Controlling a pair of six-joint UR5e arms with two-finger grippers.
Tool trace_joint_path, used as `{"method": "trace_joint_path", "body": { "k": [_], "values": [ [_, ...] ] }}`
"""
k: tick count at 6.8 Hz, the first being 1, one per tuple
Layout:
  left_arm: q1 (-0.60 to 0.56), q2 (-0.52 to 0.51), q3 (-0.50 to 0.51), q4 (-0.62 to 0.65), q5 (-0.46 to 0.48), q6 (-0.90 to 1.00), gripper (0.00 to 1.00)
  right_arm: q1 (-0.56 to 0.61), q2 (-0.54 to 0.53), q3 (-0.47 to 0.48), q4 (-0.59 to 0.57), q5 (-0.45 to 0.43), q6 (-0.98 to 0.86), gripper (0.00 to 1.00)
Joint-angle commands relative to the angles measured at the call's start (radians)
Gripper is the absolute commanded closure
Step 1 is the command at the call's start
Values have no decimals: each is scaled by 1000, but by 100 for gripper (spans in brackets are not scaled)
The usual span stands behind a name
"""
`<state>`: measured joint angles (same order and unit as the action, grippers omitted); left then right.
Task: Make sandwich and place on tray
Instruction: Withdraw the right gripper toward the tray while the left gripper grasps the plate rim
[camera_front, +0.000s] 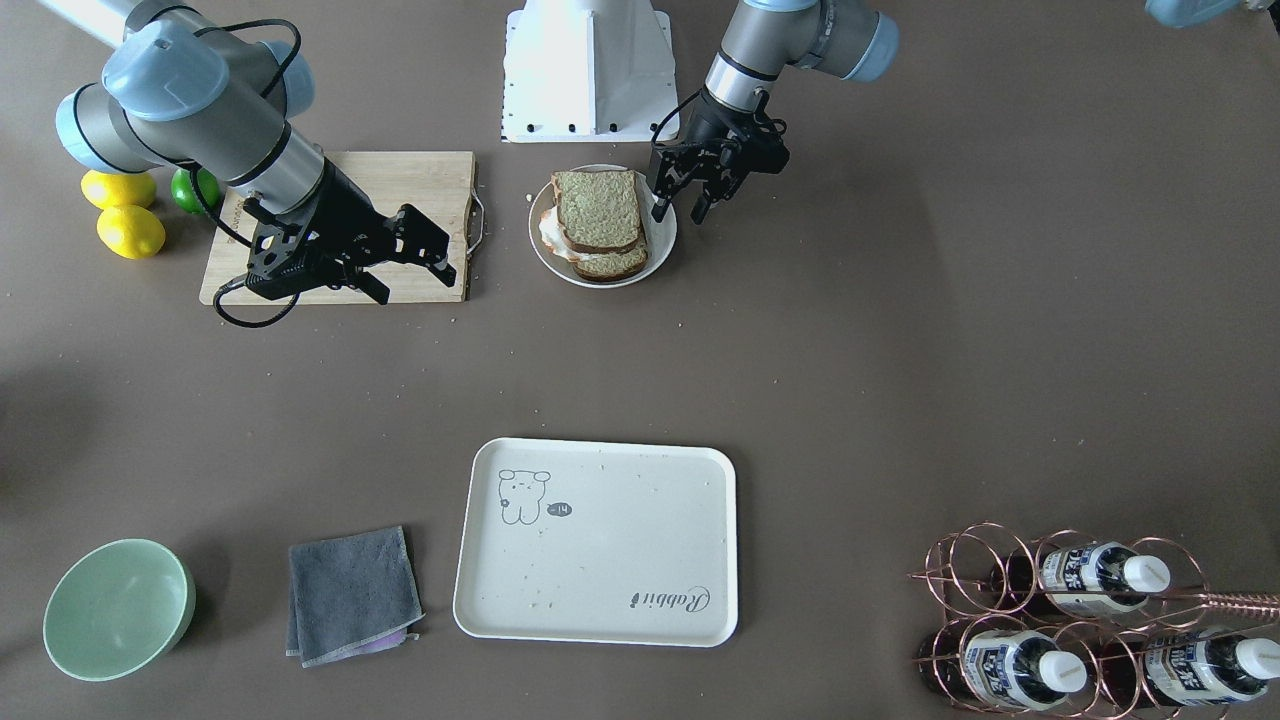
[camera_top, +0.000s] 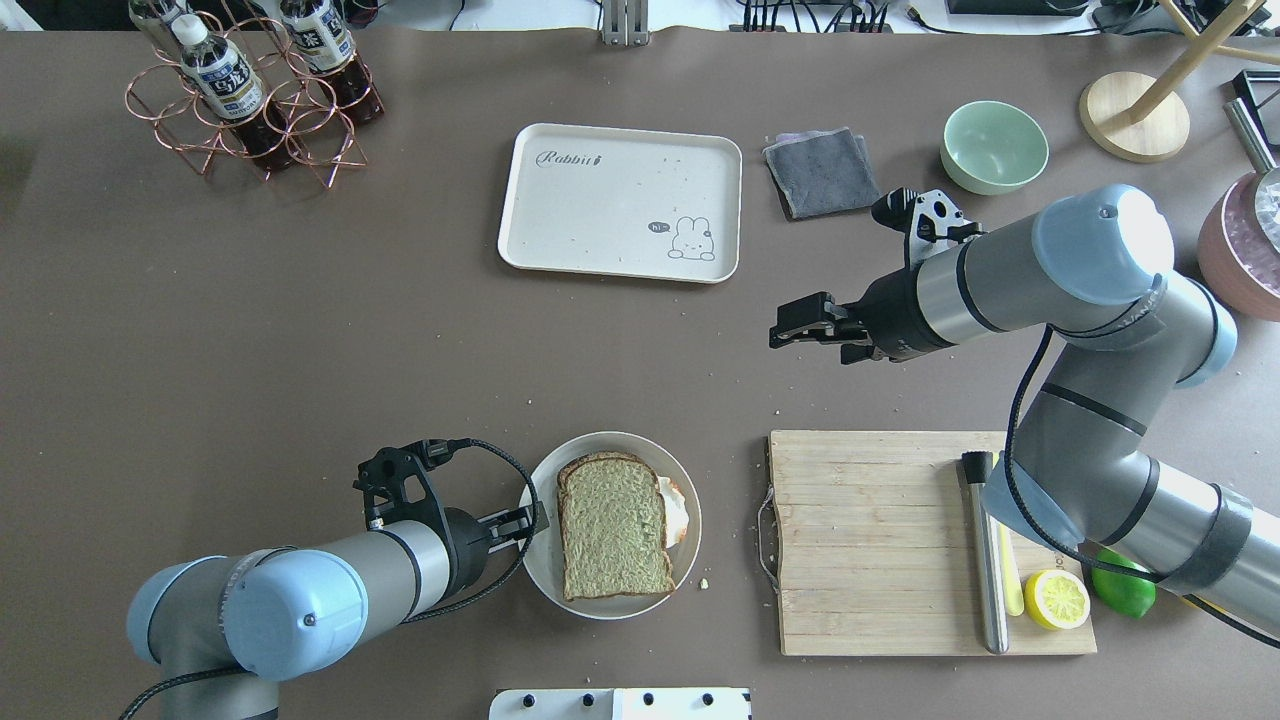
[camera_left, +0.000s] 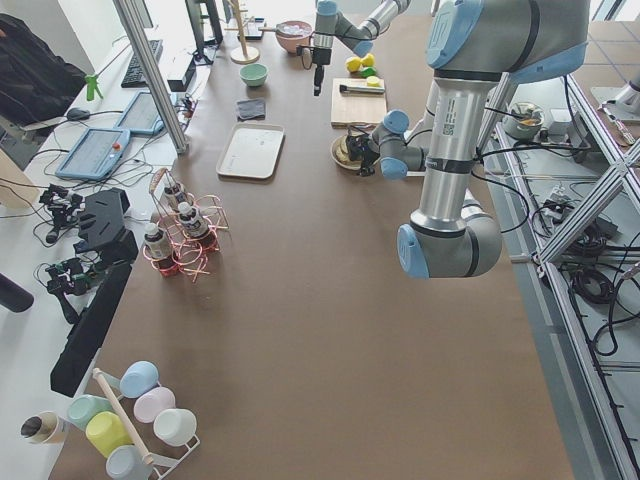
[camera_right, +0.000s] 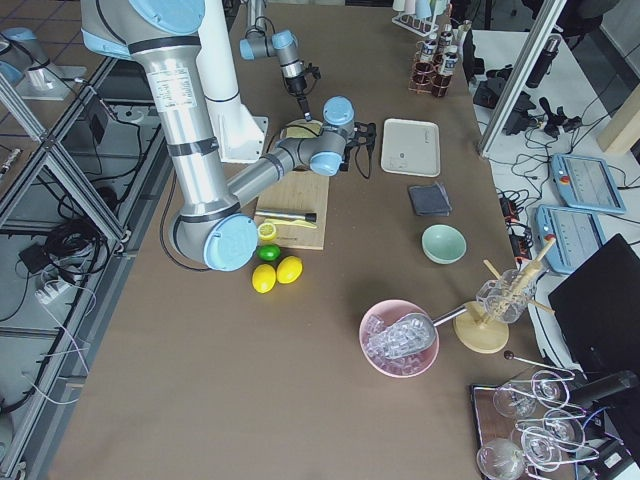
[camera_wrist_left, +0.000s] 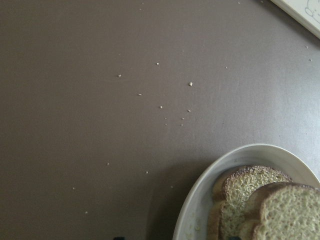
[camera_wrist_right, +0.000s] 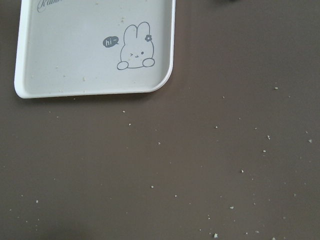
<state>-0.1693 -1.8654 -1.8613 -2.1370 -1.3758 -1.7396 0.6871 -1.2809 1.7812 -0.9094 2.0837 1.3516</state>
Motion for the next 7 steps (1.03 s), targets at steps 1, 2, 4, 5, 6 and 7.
{"method": "trace_joint_path", "body": {
  "k": [1,2,4,5,6,7],
  "values": [
    [4,-3,11,0,4,-3,70,-1,2,-9,0,-1,0,1],
    [5,-15,17,2,4,-3,70,-1,0,-11,0,-1,-2,1],
    [13,-23,22,2,4,-3,70,0,2,-14,0,-4,-11,1],
    [13,-24,21,2,4,-3,100,0,3,-14,0,-4,-11,1],
    [13,-24,14,2,3,-3,100,0,3,-14,0,-4,-11,1],
    [11,-31,10,0,-2,-5,100,2,3,-14,0,-4,-11,1]
  ]
}}
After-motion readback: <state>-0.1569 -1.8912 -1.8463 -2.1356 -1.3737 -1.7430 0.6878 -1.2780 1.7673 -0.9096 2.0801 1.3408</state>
